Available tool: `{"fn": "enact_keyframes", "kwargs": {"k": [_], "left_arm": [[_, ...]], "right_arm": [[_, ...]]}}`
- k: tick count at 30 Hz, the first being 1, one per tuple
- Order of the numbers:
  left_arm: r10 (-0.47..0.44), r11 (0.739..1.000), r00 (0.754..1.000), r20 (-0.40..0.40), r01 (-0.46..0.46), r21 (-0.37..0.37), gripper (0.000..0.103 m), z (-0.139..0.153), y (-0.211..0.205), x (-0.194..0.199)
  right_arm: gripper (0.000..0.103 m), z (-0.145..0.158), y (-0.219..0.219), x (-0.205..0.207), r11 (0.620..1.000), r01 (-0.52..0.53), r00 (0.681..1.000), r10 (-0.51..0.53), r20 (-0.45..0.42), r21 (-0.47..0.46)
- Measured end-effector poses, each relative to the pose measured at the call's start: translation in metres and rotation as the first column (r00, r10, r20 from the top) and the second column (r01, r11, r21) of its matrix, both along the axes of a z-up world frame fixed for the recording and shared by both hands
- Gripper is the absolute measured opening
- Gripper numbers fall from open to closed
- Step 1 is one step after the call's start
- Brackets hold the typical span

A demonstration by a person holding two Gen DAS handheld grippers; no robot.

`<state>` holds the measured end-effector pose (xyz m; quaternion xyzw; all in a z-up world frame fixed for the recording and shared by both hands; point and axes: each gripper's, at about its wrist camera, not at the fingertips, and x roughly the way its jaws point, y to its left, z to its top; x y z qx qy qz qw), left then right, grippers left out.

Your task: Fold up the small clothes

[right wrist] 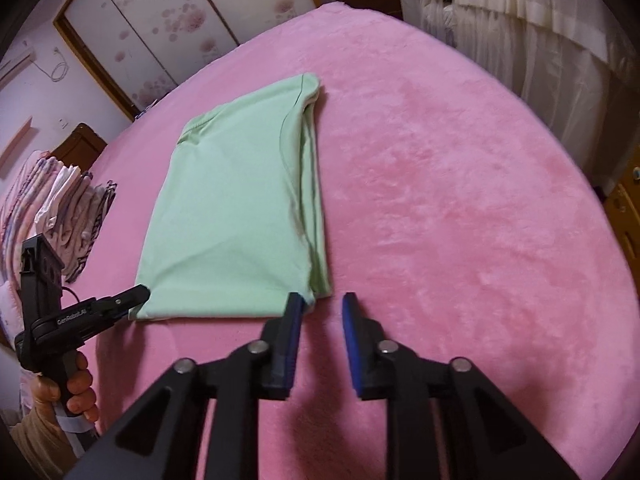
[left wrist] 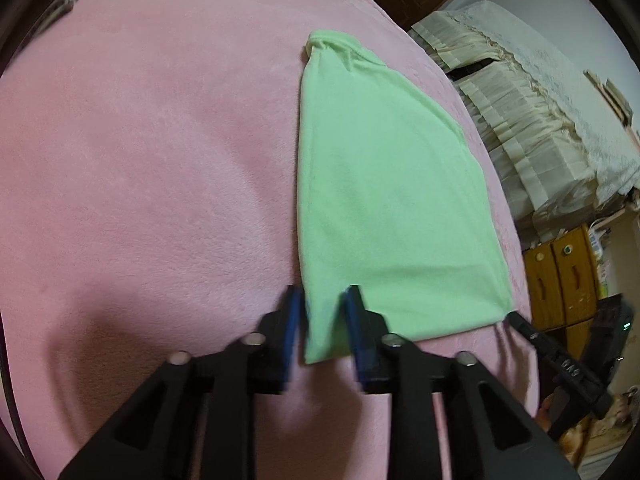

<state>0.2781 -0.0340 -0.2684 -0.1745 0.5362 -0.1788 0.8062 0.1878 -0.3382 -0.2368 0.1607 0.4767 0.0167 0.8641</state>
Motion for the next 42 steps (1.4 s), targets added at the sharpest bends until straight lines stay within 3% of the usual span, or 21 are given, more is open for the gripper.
{"fn": "enact_keyframes", "kwargs": {"k": [3, 6, 10, 16, 19, 20, 22, 24, 26, 28, 30, 34, 42], "left_arm": [[-0.001, 0.999, 0.997, 0.083, -0.003, 0.049, 0.055, 0.02, 0.001, -0.002], [-0.017, 0.998, 0.987, 0.162, 0.007, 0.064, 0.059, 0.042, -0.005, 0.005], [-0.03, 0.999, 0.982, 0.188, 0.022, 0.049, 0.059, 0.05, -0.023, 0.029], [-0.069, 0.994, 0.978, 0.199, 0.05, 0.098, 0.059, 0.037, -0.057, 0.059], [-0.08, 0.989, 0.984, 0.157, 0.058, 0.139, 0.054, 0.017, -0.062, 0.068], [-0.08, 0.988, 0.986, 0.149, 0.059, 0.145, 0.051, 0.013, -0.062, 0.069], [-0.084, 0.987, 0.985, 0.148, 0.061, 0.148, 0.045, 0.005, -0.057, 0.069], [-0.09, 0.987, 0.984, 0.154, 0.067, 0.143, 0.045, 0.004, -0.053, 0.067], [-0.088, 0.987, 0.985, 0.149, 0.067, 0.146, 0.045, 0.005, -0.049, 0.066], [-0.078, 0.988, 0.987, 0.138, 0.057, 0.147, 0.053, 0.011, -0.045, 0.066], [-0.071, 0.988, 0.988, 0.139, 0.051, 0.146, 0.073, 0.017, -0.043, 0.064], [-0.07, 0.985, 0.982, 0.173, 0.041, 0.165, 0.078, 0.038, -0.039, 0.058], [-0.058, 0.977, 0.976, 0.21, 0.012, 0.213, 0.101, 0.076, -0.02, 0.039]], "right_arm": [[0.022, 0.021, 0.011, 0.0, 0.996, -0.026, 0.998, 0.031, 0.057, -0.09], [0.022, 0.038, 0.03, 0.013, 0.987, -0.085, 0.988, 0.101, 0.117, -0.138], [0.021, 0.036, 0.064, 0.049, 0.97, -0.177, 0.97, 0.2, 0.135, -0.164], [0.021, 0.005, 0.086, 0.1, 0.962, -0.215, 0.97, 0.231, 0.08, -0.168], [0.018, -0.01, 0.073, 0.11, 0.961, -0.17, 0.982, 0.184, 0.043, -0.217], [0.008, -0.015, 0.064, 0.11, 0.963, -0.155, 0.985, 0.167, 0.034, -0.219], [0.0, -0.02, 0.045, 0.108, 0.973, -0.124, 0.991, 0.131, 0.023, -0.192], [0.0, -0.021, 0.031, 0.103, 0.984, -0.116, 0.992, 0.121, 0.025, -0.133], [0.0, -0.018, 0.026, 0.1, 0.983, -0.105, 0.994, 0.11, 0.025, -0.148], [0.0, -0.011, 0.025, 0.097, 0.986, -0.109, 0.993, 0.114, 0.029, -0.129], [0.0, 0.001, 0.026, 0.093, 0.985, -0.113, 0.991, 0.121, 0.053, -0.128], [0.002, 0.023, 0.029, 0.087, 0.985, -0.124, 0.986, 0.136, 0.092, -0.116], [0.003, 0.055, 0.042, 0.069, 0.978, -0.155, 0.976, 0.174, 0.131, -0.141]]}}
